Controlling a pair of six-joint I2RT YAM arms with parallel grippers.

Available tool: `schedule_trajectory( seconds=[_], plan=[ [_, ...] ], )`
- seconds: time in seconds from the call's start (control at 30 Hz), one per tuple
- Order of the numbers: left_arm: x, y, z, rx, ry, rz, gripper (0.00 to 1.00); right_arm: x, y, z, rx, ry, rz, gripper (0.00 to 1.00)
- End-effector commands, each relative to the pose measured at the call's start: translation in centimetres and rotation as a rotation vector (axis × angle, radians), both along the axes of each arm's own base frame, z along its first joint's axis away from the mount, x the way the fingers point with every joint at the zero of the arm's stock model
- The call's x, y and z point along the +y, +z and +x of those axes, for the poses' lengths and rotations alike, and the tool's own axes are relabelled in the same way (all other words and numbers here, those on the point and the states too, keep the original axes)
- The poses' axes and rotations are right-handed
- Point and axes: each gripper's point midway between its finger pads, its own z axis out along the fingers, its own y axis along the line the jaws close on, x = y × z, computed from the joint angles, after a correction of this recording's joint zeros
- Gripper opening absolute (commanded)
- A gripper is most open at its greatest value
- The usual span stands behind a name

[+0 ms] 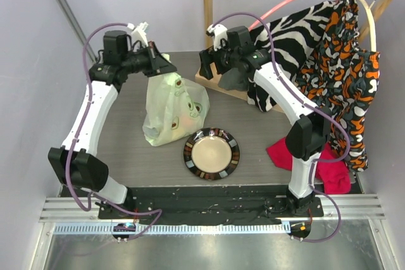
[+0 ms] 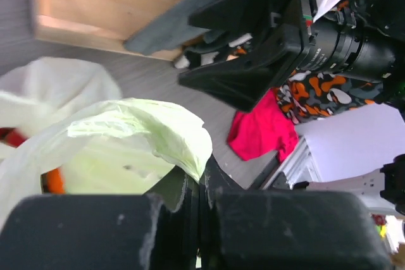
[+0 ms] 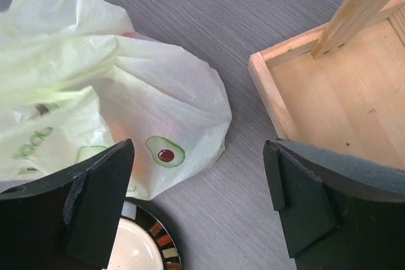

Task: Take the fake fruits out of the plastic bag
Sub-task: Adjust the plastic bag at the center of the board.

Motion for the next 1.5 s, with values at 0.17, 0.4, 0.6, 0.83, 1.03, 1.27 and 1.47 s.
schedule_trajectory(
  seconds=[0.17,0.4,0.6,0.83,1.03,1.27,1.47],
  plan=[
    [6.9,-5.4,-12.7,0.131,0.031,0.169,0.0,6.0,0.7,-1.1,-0.031,0.197,0.058,0.93],
    [11.6,-12.7,-15.4,0.326,0.332,0.152,0.0,12.8,1.3,-2.3,-0.078,0.251,0.094,0.93],
    [11.9,-12.8,-15.0,0.302,0.356,0.128,0.0,15.8,4.3,-5.4,-0.068,0.323,0.186,0.93],
    [11.7,-11.9,-14.7,0.28,0.341,0.112,0.0,16.0,10.1,-11.0,-0.138,0.424,0.243,0.93],
    [11.6,-11.6,-14.5,0.266,0.335,0.106,0.0,17.7,9.8,-12.1,-0.163,0.412,0.22,0.92],
    [12.4,-7.8,-11.9,0.108,0.337,0.149,0.0,18.2,6.9,-4.6,-0.303,0.126,0.094,0.51],
    [16.8,-3.5,-3.3,-0.14,0.445,0.34,0.0,17.3,9.3,3.2,-0.538,-0.017,0.109,0.01]
  ],
)
